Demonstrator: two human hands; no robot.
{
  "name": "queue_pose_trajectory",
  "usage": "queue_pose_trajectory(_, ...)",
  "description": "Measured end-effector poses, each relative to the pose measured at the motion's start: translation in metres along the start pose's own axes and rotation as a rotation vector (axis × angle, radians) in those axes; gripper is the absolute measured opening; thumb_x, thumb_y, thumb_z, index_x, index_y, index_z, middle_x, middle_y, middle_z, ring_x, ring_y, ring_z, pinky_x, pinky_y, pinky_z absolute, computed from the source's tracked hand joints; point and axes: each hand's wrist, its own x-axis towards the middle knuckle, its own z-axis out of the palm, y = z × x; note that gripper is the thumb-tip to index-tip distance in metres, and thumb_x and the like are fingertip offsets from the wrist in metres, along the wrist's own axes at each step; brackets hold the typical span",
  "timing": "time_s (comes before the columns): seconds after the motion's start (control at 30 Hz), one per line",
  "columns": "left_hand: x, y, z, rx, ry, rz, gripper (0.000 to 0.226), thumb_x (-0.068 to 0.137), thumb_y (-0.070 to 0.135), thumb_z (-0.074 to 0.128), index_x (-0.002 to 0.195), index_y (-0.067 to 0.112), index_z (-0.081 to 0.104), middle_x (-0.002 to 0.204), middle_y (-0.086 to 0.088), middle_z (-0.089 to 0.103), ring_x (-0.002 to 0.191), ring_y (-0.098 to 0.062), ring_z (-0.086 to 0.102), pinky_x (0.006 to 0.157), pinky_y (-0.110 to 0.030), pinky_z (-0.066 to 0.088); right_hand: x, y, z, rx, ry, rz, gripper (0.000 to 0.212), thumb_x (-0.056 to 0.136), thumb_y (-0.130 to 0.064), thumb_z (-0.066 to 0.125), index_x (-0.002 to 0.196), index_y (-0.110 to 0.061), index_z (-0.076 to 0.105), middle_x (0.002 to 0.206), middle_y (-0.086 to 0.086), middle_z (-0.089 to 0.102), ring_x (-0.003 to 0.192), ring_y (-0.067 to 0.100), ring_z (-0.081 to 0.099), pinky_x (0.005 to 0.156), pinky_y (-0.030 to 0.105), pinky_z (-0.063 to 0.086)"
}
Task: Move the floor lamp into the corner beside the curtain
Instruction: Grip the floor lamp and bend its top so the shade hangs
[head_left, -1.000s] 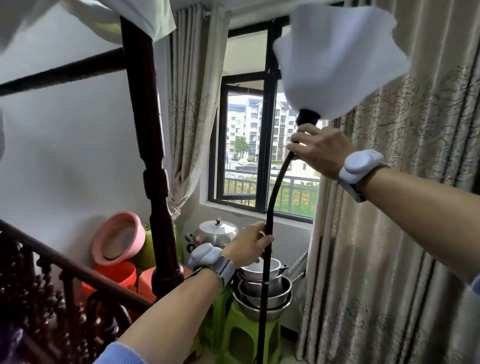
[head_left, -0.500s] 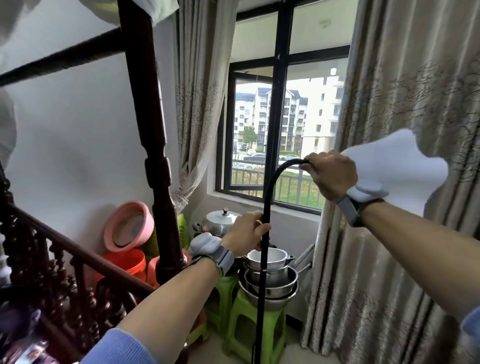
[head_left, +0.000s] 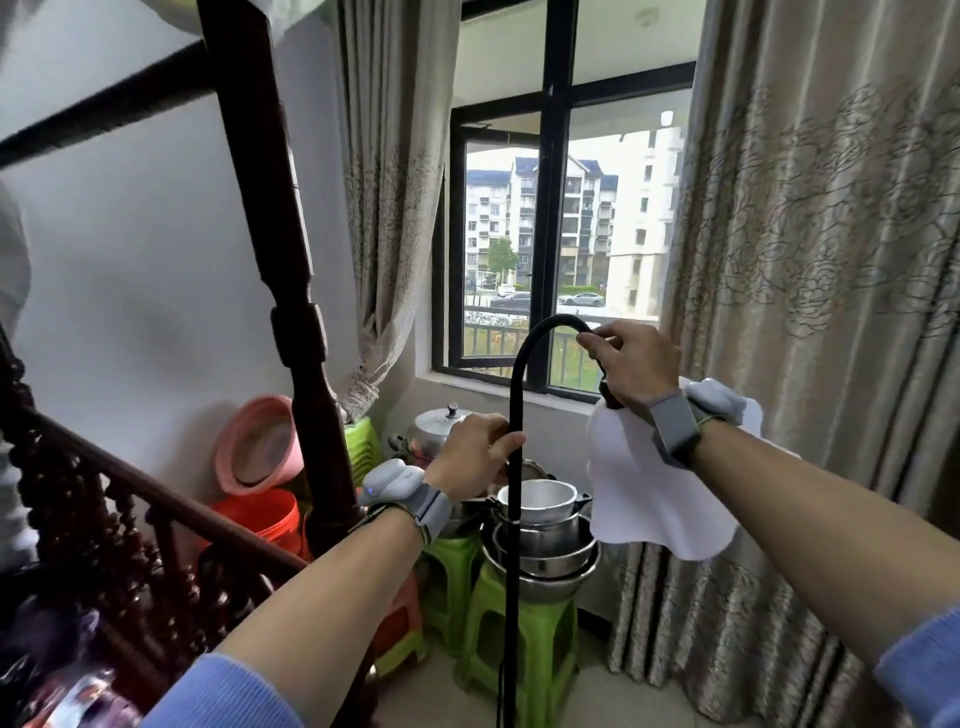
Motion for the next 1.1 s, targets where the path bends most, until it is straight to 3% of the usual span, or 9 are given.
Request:
queue_pose_trajectory(0.1, -0.008, -0.008, 0.007, -0.006, -0.005, -0.008, 0.028, 0.088, 0.03, 0.059, 0.083, 0.003, 0.063, 0.081, -0.014, 0.067, 0.076, -0.033, 0.068, 0.072, -0.05, 0.06, 0.001, 0.001, -0.007, 0.054, -0.039, -0.042, 0.027, 0.084, -0.042, 0.063, 0.093, -0.02, 0.075, 0.092, 0.005, 0.077, 0.092, 0.026, 0.066, 0.085, 0.04, 0.051)
queue_pose_trajectory(0.2, -0.02, -0.019, 0.02, -0.004, -0.026, -0.053, 0.028, 0.086, 0.032, 0.059, 0.089, 0.005, 0.064, 0.087, -0.018, 0.069, 0.071, -0.032, 0.065, 0.076, -0.052, 0.057, 0.001, 0.011, -0.013, -0.101, -0.143, -0.13, 0.024, 0.089, -0.037, 0.058, 0.099, -0.02, 0.072, 0.095, 0.009, 0.075, 0.091, 0.03, 0.064, 0.078, 0.039, 0.049)
queue_pose_trajectory(0.27, -0.026, -0.022, 0.028, -0.012, -0.036, -0.087, 0.022, 0.089, 0.027, 0.061, 0.093, 0.006, 0.064, 0.088, -0.017, 0.071, 0.064, -0.024, 0.063, 0.071, -0.047, 0.059, -0.001, 0.022, -0.012, -0.224, -0.182, -0.136, 0.03, 0.091, -0.041, 0.053, 0.095, -0.019, 0.072, 0.091, 0.012, 0.074, 0.086, 0.033, 0.063, 0.066, 0.033, 0.042)
queue_pose_trajectory(0.33, -0.028, -0.022, 0.034, -0.029, -0.042, -0.117, 0.02, 0.091, 0.022, 0.061, 0.097, 0.003, 0.064, 0.091, -0.019, 0.071, 0.06, -0.02, 0.065, 0.059, -0.037, 0.06, -0.003, 0.028, -0.012, -0.244, -0.165, -0.12, 0.034, 0.091, -0.044, 0.052, 0.091, -0.017, 0.074, 0.089, 0.013, 0.074, 0.085, 0.034, 0.063, 0.063, 0.032, 0.036)
queue_pose_trajectory(0.57, -0.026, -0.021, 0.037, -0.039, -0.033, -0.126, 0.019, 0.09, 0.022, 0.064, 0.096, 0.004, 0.066, 0.084, -0.009, 0.069, 0.072, -0.027, 0.069, 0.065, -0.036, 0.061, -0.028, 0.04, 0.001, -0.109, -0.19, 0.035, 0.034, 0.09, -0.042, 0.054, 0.09, -0.015, 0.075, 0.092, 0.013, 0.074, 0.088, 0.034, 0.063, 0.067, 0.031, 0.037)
queue_pose_trajectory(0.7, -0.026, -0.017, 0.038, -0.052, -0.034, -0.129, 0.018, 0.091, 0.018, 0.063, 0.096, 0.001, 0.065, 0.081, -0.012, 0.069, 0.061, -0.02, 0.067, 0.05, -0.022, 0.055, -0.041, 0.047, 0.014, 0.051, -0.189, 0.114, 0.033, 0.089, -0.041, 0.057, 0.084, -0.013, 0.074, 0.088, 0.013, 0.074, 0.087, 0.033, 0.064, 0.078, 0.04, 0.049)
queue_pose_trajectory(0.87, -0.027, -0.017, 0.036, -0.02, -0.032, -0.116, 0.017, 0.091, 0.022, 0.063, 0.095, 0.006, 0.066, 0.083, -0.005, 0.071, 0.068, -0.021, 0.071, 0.054, -0.017, 0.052, -0.042, 0.048, 0.016, 0.118, -0.164, 0.169, 0.031, 0.087, -0.044, 0.059, 0.087, -0.017, 0.075, 0.088, 0.009, 0.076, 0.086, 0.029, 0.065, 0.08, 0.039, 0.051)
queue_pose_trajectory(0.97, -0.027, -0.017, 0.038, -0.034, -0.047, -0.111, 0.017, 0.091, 0.021, 0.063, 0.097, 0.005, 0.066, 0.09, -0.013, 0.073, 0.074, -0.027, 0.073, 0.057, -0.022, 0.056, -0.046, 0.05, 0.017, 0.139, -0.148, 0.178, 0.031, 0.087, -0.043, 0.058, 0.089, -0.017, 0.075, 0.091, 0.01, 0.076, 0.088, 0.03, 0.066, 0.082, 0.039, 0.051)
queue_pose_trajectory(1.1, -0.027, -0.016, 0.039, -0.064, -0.069, -0.102, 0.016, 0.09, 0.02, 0.064, 0.094, 0.005, 0.064, 0.087, -0.015, 0.071, 0.075, -0.034, 0.072, 0.07, -0.046, 0.063, -0.051, 0.053, 0.016, 0.169, -0.127, 0.204, 0.031, 0.086, -0.044, 0.058, 0.091, -0.018, 0.075, 0.093, 0.01, 0.076, 0.091, 0.031, 0.065, 0.084, 0.044, 0.052)
